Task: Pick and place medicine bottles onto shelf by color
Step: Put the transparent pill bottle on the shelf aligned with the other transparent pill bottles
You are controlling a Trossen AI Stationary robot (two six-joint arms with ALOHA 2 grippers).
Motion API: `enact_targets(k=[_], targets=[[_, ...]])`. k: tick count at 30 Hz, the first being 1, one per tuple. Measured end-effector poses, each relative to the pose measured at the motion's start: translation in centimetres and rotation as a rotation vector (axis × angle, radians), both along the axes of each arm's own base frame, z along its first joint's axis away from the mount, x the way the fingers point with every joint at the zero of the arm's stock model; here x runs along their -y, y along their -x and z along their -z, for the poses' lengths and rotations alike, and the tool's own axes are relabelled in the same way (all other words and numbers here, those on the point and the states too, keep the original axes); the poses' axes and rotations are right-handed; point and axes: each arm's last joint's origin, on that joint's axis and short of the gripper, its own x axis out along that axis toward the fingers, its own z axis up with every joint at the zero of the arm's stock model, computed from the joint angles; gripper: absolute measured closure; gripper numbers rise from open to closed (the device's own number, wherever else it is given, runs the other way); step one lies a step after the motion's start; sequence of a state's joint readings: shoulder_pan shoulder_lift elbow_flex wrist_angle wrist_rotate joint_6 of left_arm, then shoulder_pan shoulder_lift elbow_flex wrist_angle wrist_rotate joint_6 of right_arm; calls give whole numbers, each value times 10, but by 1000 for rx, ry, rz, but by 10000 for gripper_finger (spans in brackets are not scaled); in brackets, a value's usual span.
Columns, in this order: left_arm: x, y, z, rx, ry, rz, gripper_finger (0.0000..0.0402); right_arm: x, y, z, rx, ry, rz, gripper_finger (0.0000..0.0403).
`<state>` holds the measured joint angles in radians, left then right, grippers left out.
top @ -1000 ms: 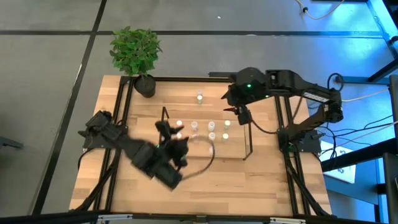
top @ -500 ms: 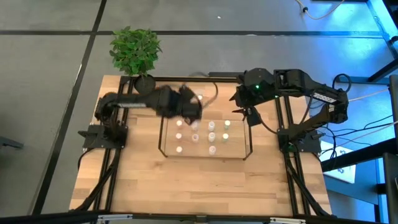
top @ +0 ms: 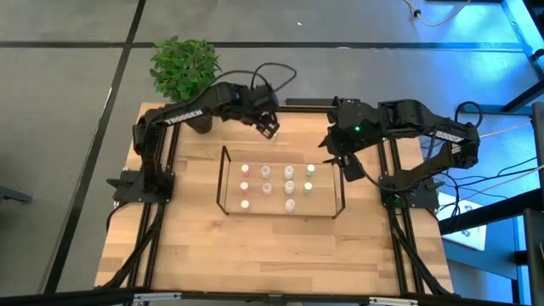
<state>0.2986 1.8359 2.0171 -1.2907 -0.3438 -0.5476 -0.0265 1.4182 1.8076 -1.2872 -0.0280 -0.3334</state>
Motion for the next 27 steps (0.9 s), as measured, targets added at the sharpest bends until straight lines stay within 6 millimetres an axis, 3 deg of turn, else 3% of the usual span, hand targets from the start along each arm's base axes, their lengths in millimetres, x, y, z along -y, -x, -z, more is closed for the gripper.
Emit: enact_targets(k=[4, 12, 27], targets=[[-13, -4, 0, 40, -30, -10, 192, -1, 5, -3, 11, 2, -6, 186], [-43, -19, 31, 35, 32, -143, 192, 0, 19, -10, 35, 53, -5, 186], [-59, -61, 97, -10, 104, -157, 192, 0, 34, -15, 37, 50, 48, 186]])
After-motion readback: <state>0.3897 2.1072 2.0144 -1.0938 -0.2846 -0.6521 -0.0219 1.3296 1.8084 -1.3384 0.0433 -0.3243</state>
